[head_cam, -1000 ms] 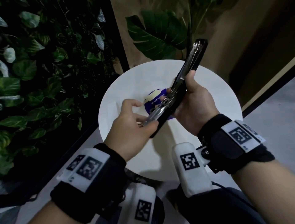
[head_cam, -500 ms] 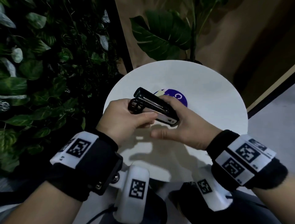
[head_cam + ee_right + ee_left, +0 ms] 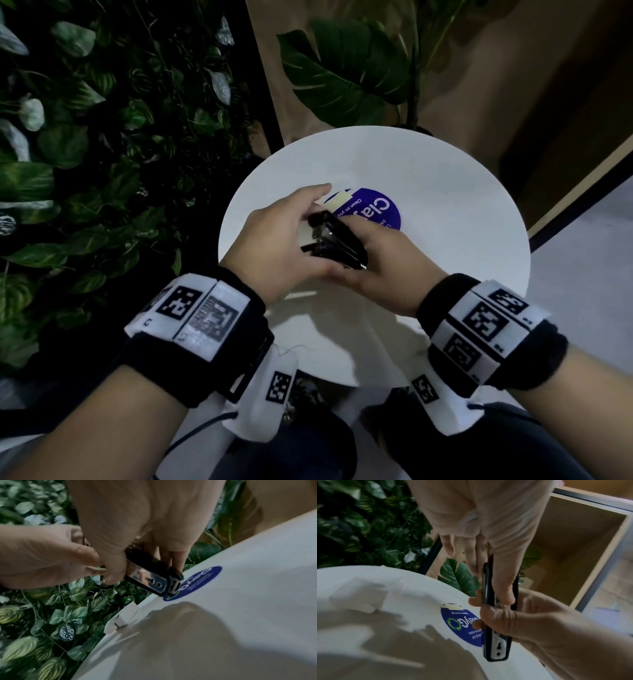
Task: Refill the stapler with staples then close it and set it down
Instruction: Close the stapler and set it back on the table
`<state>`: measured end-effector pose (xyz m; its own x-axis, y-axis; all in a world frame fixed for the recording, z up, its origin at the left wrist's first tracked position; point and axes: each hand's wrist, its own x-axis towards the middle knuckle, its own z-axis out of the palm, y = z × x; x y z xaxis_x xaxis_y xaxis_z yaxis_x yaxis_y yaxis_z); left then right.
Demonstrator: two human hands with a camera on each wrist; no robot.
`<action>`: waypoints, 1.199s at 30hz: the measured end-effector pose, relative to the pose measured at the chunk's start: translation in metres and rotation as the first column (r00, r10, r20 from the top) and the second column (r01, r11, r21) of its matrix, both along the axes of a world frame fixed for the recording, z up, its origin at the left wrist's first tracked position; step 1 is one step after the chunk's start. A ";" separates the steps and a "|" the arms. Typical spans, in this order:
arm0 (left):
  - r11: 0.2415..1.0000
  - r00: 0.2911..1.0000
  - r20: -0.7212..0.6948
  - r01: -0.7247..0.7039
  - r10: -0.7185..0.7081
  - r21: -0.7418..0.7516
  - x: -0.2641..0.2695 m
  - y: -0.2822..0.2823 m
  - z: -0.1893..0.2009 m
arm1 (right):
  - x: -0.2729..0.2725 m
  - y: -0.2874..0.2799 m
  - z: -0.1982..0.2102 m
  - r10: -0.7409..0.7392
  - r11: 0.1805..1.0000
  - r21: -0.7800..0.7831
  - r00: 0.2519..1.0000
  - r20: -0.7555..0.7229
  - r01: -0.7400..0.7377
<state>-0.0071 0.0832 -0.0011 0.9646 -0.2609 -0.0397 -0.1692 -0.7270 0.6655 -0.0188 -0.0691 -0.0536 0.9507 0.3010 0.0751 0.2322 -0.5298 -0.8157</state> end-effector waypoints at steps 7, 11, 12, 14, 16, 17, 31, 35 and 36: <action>1.000 1.000 -0.023 -0.013 0.014 0.016 0.004 0.004 0.001 | -0.002 0.003 -0.001 -0.084 0.994 0.063 0.996 -0.034 0.086; 0.999 1.000 0.009 0.015 -0.016 0.053 0.001 0.000 0.003 | 0.001 -0.002 -0.003 -0.107 0.992 0.062 0.993 -0.053 0.110; 0.999 1.000 0.007 0.013 -0.013 0.051 0.000 -0.001 0.003 | 0.001 -0.004 -0.004 -0.101 0.992 0.068 0.993 -0.056 0.105; 0.999 1.000 0.007 0.023 -0.023 0.041 0.000 -0.003 0.000 | 0.001 -0.008 -0.006 -0.101 0.991 0.077 0.993 -0.066 0.106; 0.999 0.999 -0.003 0.041 -0.041 0.010 0.002 -0.006 -0.004 | 0.003 -0.013 -0.007 -0.107 0.993 0.049 0.992 -0.071 0.111; 0.999 0.999 -0.008 0.047 -0.047 -0.001 0.004 -0.007 -0.006 | 0.005 -0.016 -0.007 -0.103 0.994 0.030 0.992 -0.072 0.106; 0.996 0.994 -0.101 0.059 -0.052 0.063 0.049 -0.055 -0.004 | 0.060 -0.085 0.030 -0.222 0.896 -0.424 0.959 -0.179 0.128; 0.998 0.997 -0.073 -0.004 0.008 0.055 0.056 -0.067 -0.012 | 0.095 -0.109 0.015 -0.396 0.821 -0.473 0.915 -0.072 0.319; 0.998 0.998 -0.063 -0.012 0.016 0.061 0.057 -0.069 -0.015 | 0.103 -0.113 0.012 -0.429 0.807 -0.472 0.901 -0.059 0.353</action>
